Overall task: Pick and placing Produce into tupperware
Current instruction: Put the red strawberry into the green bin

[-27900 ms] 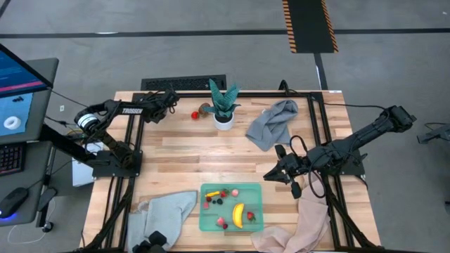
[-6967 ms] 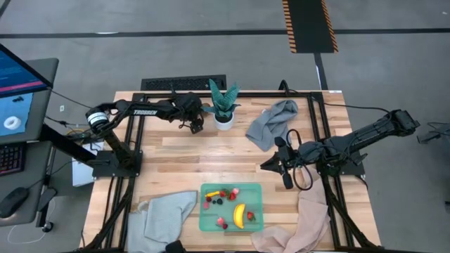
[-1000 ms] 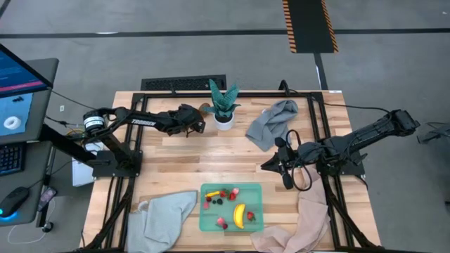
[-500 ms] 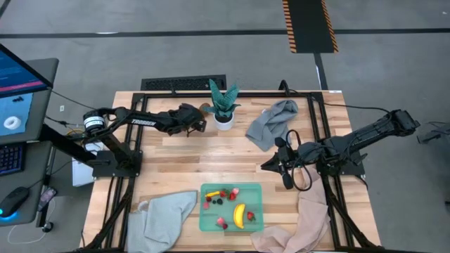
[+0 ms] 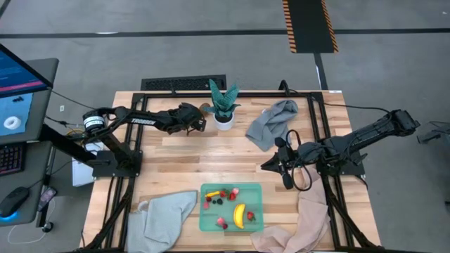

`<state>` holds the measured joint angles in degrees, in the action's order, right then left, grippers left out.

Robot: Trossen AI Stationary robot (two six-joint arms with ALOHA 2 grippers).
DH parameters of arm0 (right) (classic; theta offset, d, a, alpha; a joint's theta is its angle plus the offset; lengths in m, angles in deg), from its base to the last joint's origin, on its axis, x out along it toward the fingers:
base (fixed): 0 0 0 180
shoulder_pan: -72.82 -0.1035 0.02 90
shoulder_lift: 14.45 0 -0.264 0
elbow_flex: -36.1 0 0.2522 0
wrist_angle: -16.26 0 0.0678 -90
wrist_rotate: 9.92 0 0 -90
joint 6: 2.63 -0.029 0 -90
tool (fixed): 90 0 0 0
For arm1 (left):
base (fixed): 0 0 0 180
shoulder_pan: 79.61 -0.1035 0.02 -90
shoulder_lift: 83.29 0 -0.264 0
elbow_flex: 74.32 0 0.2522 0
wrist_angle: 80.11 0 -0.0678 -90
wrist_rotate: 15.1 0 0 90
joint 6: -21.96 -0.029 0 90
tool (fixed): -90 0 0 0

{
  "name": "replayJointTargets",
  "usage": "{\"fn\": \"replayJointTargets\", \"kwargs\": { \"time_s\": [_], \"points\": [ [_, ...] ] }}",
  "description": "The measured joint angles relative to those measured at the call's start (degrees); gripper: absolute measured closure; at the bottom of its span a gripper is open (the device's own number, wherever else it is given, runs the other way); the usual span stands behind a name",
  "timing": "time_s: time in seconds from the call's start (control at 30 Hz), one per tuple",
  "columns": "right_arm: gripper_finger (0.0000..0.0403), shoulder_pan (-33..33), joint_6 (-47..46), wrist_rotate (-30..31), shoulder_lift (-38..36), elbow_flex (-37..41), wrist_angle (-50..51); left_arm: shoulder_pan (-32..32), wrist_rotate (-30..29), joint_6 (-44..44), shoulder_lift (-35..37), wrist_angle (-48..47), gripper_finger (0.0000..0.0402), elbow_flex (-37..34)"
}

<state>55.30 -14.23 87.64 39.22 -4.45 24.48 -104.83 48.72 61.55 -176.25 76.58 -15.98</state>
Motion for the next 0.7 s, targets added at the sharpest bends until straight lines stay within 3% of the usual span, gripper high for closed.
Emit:
{"fn": "replayJointTargets", "kwargs": {
  "time_s": [0.47,0.7],
  "points": [
    [0.0344,0.0,-0.01,0.0,0.0,0.0,0.0,-0.01,0.37,-0.19,0.0,-1.94,0.0263,0.0],
    [0.0344,0.0,-0.01,0.0,0.0,0.0,0.0,0.0,0.28,-0.23,0.0,-1.72,0.0334,0.0]
  ]
}}
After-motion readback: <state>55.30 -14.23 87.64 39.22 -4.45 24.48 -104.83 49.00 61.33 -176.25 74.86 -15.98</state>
